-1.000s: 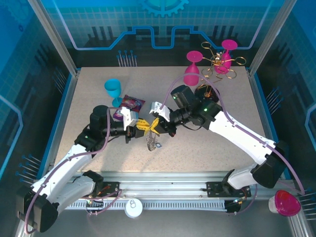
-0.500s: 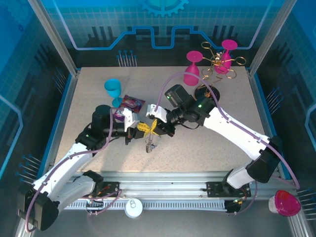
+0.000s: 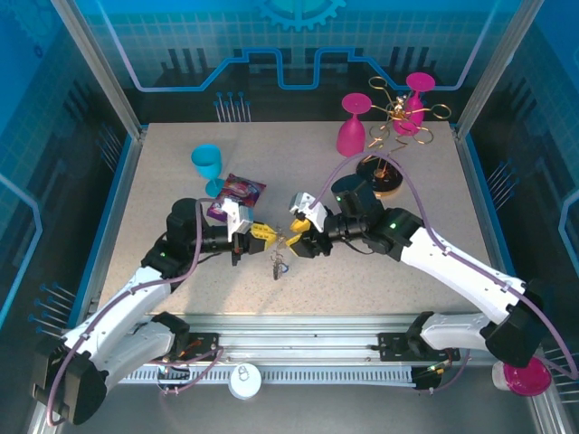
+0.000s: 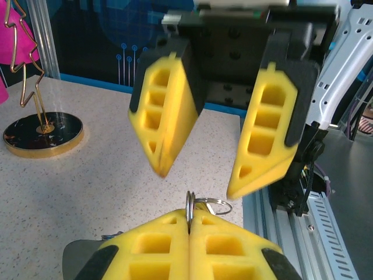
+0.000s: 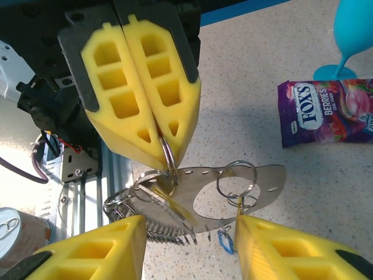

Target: Put the keys on the keyring

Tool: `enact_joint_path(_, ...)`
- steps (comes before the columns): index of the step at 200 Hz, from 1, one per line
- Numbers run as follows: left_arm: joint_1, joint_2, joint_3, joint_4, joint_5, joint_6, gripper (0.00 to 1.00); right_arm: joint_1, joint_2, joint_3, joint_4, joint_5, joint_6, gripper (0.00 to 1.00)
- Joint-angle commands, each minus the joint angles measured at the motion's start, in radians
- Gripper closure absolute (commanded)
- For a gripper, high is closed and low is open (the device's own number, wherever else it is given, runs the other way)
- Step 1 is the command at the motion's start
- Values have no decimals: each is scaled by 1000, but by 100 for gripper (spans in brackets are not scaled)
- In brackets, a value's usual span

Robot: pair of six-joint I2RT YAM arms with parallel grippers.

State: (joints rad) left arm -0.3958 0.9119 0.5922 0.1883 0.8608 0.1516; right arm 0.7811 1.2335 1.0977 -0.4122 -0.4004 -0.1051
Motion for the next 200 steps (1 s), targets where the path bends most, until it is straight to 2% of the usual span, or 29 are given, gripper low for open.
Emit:
enact_joint_path(1, -3, -26, -6, 83, 13, -41, 100, 13, 10, -16, 107, -11, 38, 54)
enact_joint_path(46, -3, -28, -6, 94, 16, -54, 100, 15, 37, -14, 134, -70, 24, 56)
enact_joint_path(79, -2, -29, -11, 125, 8, -78, 100, 14, 41, -13, 127, -117, 15, 71)
enact_joint_path(136, -2, -39, -25, 163, -23, -101, 100, -7, 5, -7, 57, -121, -5, 95)
enact_joint_path(200, -3, -23, -14, 219, -13, -143, 100, -17, 43, 59, -81, -136, -47, 100)
